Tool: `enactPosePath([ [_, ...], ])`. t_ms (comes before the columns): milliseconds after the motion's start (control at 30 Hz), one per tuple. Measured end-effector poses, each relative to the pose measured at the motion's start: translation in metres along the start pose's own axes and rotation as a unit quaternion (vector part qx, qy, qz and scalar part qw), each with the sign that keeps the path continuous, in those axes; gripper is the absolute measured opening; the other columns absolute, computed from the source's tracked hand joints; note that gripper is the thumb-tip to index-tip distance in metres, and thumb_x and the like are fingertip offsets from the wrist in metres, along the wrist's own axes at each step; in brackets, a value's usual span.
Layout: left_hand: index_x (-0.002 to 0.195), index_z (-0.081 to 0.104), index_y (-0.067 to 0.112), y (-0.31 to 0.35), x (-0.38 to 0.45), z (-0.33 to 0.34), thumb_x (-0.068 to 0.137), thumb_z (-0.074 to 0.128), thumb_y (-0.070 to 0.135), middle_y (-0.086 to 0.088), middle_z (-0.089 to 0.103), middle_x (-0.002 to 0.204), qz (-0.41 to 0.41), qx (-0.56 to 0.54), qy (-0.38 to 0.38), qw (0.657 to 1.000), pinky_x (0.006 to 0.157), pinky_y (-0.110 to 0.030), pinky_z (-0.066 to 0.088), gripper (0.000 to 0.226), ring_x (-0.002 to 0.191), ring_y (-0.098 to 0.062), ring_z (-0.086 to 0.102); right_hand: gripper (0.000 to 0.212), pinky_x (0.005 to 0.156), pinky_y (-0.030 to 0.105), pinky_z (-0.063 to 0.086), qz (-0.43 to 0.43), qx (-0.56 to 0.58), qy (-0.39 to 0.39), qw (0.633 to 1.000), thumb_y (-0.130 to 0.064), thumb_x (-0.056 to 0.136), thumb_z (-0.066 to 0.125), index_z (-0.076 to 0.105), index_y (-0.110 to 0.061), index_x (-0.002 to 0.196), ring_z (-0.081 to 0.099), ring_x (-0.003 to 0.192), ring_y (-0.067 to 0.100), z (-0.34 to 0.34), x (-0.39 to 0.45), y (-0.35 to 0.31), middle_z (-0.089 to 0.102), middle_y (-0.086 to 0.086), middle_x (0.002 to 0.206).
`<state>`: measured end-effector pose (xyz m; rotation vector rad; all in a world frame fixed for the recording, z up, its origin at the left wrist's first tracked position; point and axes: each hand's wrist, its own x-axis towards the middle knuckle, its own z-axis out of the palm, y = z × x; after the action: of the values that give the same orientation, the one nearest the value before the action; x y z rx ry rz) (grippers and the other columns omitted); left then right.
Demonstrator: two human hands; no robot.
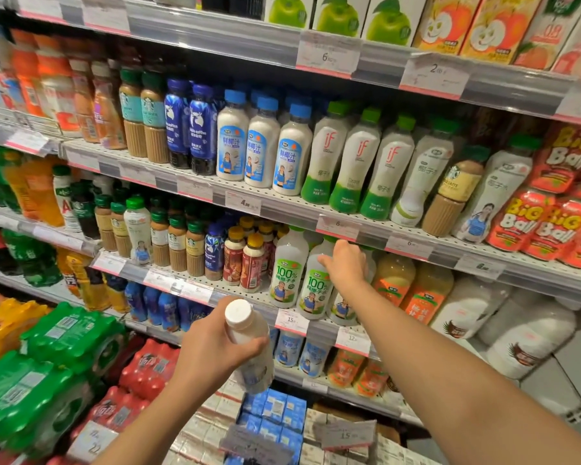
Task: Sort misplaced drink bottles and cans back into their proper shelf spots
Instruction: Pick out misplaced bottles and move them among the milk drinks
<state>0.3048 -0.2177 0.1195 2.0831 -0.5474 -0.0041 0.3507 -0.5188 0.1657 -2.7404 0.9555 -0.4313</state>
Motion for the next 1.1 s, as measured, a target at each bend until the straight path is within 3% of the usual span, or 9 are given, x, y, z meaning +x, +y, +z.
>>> enactPosePath([
  [167,0.105,0.055,0.042,0.012,0.006,0.002,0.065,0.085,0.051,0.021,0.071,0.087,0.008,0.003,-0.004,1.0,0.072,-0.032,0.055,0.051,0.085,0.003,0.064,0.043,0.083,0.043,0.052,0.004,0.006,-0.017,1.0,-0.045,0.099,0.066,0.062,-0.005,0.115,0.062,0.112,0.04,0.003,0.001,0.0,0.07,0.018,0.115],
  [300,0.106,0.056,0.042,0.023,0.008,0.005,0.064,0.084,0.053,0.021,0.071,0.088,0.02,0.006,-0.006,1.0,0.073,-0.034,0.055,0.051,0.086,0.001,0.065,0.052,0.089,0.043,0.052,-0.022,0.007,-0.021,1.0,-0.042,0.099,0.065,0.05,-0.006,0.133,0.06,0.119,0.038,0.007,-0.013,0.011,0.063,0.018,0.128],
  [400,0.106,0.056,0.041,0.033,0.012,0.012,0.067,0.085,0.05,0.021,0.07,0.09,0.028,0.016,-0.014,0.999,0.073,-0.032,0.054,0.049,0.088,0.0,0.063,0.067,0.107,0.043,0.045,-0.068,0.101,-0.024,0.992,-0.035,0.098,0.066,0.036,-0.013,0.154,0.049,0.136,0.031,0.017,-0.046,0.033,0.047,0.01,0.151],
  [467,0.104,0.056,0.042,0.042,0.016,0.02,0.068,0.086,0.048,0.021,0.068,0.091,0.032,0.014,-0.017,0.999,0.071,-0.03,0.052,0.047,0.088,0.002,0.061,0.056,0.114,0.038,0.043,-0.087,0.163,-0.058,0.981,-0.032,0.099,0.065,0.046,-0.022,0.15,0.05,0.136,0.02,0.019,-0.077,0.049,0.051,-0.001,0.15],
  [567,0.103,0.056,0.042,0.058,0.023,0.039,0.067,0.085,0.049,0.021,0.067,0.091,0.029,0.008,-0.015,0.999,0.067,-0.026,0.049,0.046,0.087,0.005,0.059,0.045,0.105,0.038,0.054,-0.082,0.204,-0.137,0.966,-0.029,0.093,0.069,0.057,-0.036,0.136,0.061,0.116,0.008,0.019,-0.123,0.074,0.062,-0.012,0.133],
  [700,0.099,0.057,0.038,0.08,0.033,0.075,0.062,0.082,0.058,0.019,0.067,0.086,0.027,0.007,-0.017,0.999,0.067,-0.034,0.053,0.048,0.082,-0.002,0.062,0.065,0.098,0.035,0.055,-0.078,0.255,-0.223,0.938,-0.046,0.078,0.074,0.048,-0.044,0.138,0.062,0.115,0.005,0.008,-0.165,0.099,0.064,-0.018,0.13],
  [833,0.102,0.059,0.037,0.108,0.034,0.11,0.063,0.085,0.058,0.016,0.067,0.088,0.032,0.001,-0.047,0.998,0.066,-0.032,0.051,0.051,0.082,-0.007,0.063,0.086,0.097,0.029,0.05,-0.029,0.272,-0.174,0.946,-0.057,0.072,0.081,0.038,-0.042,0.144,0.059,0.121,0.008,-0.004,-0.184,0.124,0.061,-0.017,0.134],
  [967,0.099,0.059,0.037,0.133,0.027,0.142,0.052,0.068,0.078,0.015,0.068,0.087,0.047,0.002,-0.074,0.996,0.066,-0.034,0.051,0.062,0.082,-0.011,0.064,0.101,0.097,0.03,0.044,0.015,0.271,-0.127,0.954,-0.056,0.07,0.084,0.03,-0.04,0.153,0.052,0.132,0.018,-0.016,-0.192,0.15,0.053,-0.009,0.146],
  [1100,0.099,0.06,0.036,0.16,0.014,0.169,0.053,0.069,0.077,0.014,0.069,0.091,0.042,-0.02,-0.096,0.994,0.072,-0.039,0.056,0.062,0.085,-0.011,0.066,0.099,0.094,0.03,0.046,0.057,0.271,-0.062,0.959,-0.059,0.064,0.085,0.034,-0.042,0.148,0.057,0.126,0.017,-0.027,-0.202,0.17,0.057,-0.012,0.138],
])
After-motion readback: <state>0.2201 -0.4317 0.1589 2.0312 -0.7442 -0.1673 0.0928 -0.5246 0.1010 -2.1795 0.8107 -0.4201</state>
